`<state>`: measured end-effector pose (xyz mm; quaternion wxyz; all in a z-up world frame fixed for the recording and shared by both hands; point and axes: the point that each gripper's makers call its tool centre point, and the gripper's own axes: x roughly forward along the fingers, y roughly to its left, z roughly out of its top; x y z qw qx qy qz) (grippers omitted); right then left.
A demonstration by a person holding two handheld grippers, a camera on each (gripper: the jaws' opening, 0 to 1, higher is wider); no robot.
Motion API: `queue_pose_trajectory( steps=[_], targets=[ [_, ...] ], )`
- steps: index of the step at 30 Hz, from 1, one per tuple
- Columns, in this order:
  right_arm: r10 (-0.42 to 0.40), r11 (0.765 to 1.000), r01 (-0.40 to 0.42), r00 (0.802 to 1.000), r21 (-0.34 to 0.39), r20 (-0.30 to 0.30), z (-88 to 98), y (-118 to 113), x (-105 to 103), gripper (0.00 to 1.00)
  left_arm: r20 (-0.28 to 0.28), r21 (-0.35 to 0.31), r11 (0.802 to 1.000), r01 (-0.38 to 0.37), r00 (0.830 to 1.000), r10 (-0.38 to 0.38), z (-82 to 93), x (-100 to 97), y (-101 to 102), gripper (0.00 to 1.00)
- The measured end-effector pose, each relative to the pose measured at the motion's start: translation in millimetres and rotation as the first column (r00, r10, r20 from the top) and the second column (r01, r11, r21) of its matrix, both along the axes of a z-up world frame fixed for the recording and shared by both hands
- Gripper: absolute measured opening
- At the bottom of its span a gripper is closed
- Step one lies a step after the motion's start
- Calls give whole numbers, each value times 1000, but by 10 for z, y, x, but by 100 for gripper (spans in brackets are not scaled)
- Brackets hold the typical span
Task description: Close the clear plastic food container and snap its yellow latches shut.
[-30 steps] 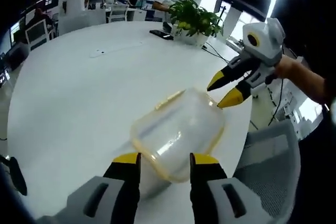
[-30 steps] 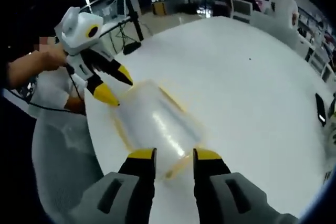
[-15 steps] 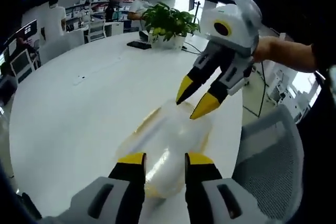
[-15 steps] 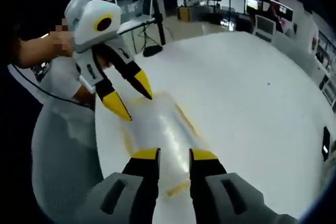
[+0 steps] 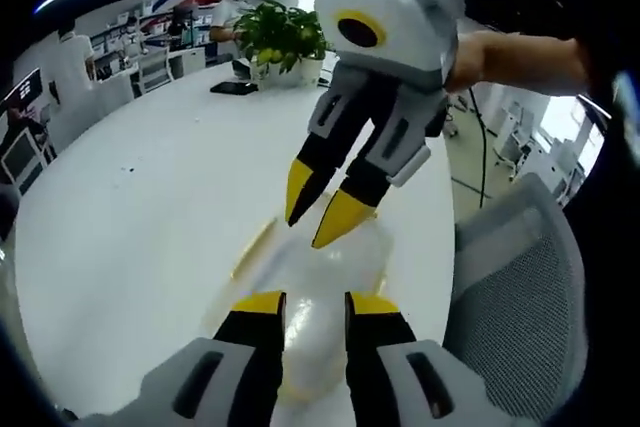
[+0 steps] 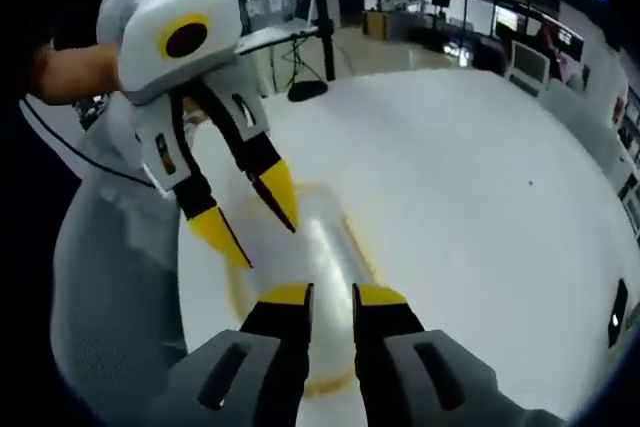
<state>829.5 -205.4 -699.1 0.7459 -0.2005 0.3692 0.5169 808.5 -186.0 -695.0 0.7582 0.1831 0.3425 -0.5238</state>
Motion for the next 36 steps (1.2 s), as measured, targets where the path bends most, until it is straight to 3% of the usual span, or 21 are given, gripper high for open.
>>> queue_pose_trajectory(
  steps=[19, 36],
  targets=[
    [137, 990, -136, 991, -29, 5, -67, 195, 107, 22, 19, 28, 995, 95, 995, -96, -90, -154, -124, 16],
    [198, 977, -206, 974, -63, -108, -218, 148, 134, 37, 119, 83, 981, 174, 976, -183, -172, -278, -138, 28]
  ],
)
